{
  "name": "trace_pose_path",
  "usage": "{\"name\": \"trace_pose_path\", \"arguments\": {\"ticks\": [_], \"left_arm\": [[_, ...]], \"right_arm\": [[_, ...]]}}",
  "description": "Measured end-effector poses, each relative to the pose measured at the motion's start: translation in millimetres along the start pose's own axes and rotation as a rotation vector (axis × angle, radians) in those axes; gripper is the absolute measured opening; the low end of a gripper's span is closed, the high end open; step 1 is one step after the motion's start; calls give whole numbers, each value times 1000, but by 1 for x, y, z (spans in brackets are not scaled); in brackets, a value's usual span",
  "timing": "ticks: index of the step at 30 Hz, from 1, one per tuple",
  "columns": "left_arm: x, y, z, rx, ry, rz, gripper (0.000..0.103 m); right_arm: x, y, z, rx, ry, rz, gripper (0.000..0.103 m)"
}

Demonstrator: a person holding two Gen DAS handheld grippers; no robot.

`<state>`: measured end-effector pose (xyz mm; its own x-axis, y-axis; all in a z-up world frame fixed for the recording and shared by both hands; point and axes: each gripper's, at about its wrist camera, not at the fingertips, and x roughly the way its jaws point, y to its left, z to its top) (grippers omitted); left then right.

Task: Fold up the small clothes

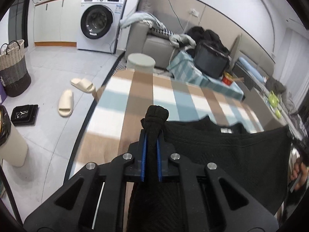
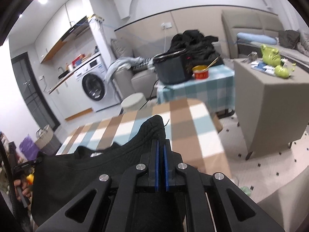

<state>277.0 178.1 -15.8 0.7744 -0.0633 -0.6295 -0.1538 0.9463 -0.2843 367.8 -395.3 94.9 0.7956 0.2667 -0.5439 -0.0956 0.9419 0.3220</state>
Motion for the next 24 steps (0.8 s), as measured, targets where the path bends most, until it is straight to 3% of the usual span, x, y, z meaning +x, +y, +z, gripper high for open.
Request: {"name": "trace_pose_path", "arguments": {"ticks": [3,4,7,8,10,16,24], "left_arm": [[12,1,17,-33,-15,31,7],[22,2,19,-47,4,47,12],[46,4,17,-57,100,152,16],[48,4,13,-47,119,152,16],[43,6,5,-38,133,127,25],[5,10,-26,-21,132,137,54],[-46,3,-95,17,205,94,59]], "right_arm": [[10,-6,7,42,-4,-26,4],[19,-9,7,54,19,-45,4],[51,-16,0,58,169,-149,10],[55,-19,-4,72,194,-168,12],[54,-25,-14,97,241,-128,24],[26,-33,-36,110,277,-95,43],[-14,-23,-75,128,342,-4,51]]}}
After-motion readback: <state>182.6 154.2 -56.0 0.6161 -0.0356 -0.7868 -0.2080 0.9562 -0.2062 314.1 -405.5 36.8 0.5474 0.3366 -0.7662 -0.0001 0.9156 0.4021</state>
